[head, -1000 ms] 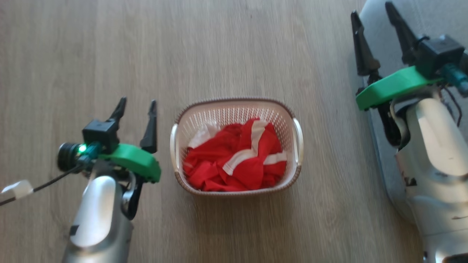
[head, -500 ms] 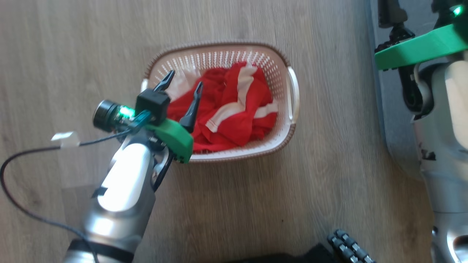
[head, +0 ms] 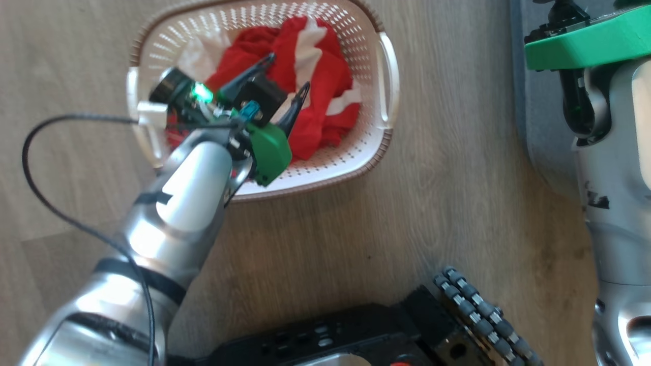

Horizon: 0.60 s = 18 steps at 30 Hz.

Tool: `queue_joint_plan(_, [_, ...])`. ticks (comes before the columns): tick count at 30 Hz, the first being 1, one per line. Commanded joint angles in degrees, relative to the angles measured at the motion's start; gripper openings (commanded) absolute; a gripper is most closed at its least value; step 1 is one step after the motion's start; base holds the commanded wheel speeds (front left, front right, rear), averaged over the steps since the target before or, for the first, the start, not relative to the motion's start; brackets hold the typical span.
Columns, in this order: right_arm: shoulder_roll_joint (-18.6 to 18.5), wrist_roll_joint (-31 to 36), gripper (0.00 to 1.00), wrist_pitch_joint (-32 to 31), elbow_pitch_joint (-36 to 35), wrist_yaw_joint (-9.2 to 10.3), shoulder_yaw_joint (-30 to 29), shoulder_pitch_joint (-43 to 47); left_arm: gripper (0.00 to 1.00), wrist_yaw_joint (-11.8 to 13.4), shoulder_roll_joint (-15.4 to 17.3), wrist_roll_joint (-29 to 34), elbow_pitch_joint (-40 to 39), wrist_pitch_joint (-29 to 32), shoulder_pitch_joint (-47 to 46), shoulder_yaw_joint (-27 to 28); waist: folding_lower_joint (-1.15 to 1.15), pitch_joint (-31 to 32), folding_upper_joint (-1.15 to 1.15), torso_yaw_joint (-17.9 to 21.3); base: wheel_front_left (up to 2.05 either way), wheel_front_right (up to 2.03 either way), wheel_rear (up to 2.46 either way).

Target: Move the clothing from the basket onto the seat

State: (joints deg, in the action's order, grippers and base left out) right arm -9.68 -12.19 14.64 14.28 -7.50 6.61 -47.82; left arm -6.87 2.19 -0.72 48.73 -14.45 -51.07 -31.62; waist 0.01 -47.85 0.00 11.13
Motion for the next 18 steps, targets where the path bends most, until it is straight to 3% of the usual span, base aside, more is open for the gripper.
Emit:
queue_joint_plan(1, [0.82,-0.45,1.00,0.36,-2.28,0.01,0.20,-0.13,1.00,-0.03,0.69,0.43,-0.10,-0.55,-1.70,-0.59,-0.01,-3.00,0.00,2.56,0.00,0.00,0.00])
queue_joint_plan(11, [3.72,-1.18,1.00,0.36,-1.92,0.01,-0.05,0.02,1.00,1.11,0.69,-4.43,7.40,-0.54,-7.51,-6.53,-0.01,-6.39,0.00,7.00,0.00,0.00,0.00])
queue_joint_plan(18, [5.20,-1.74,1.00,0.36,-1.08,0.01,-0.03,0.49,1.00,4.75,0.69,-10.35,11.93,4.59,-11.10,-11.04,-0.01,-7.97,0.00,9.47,0.00,0.00,0.00])
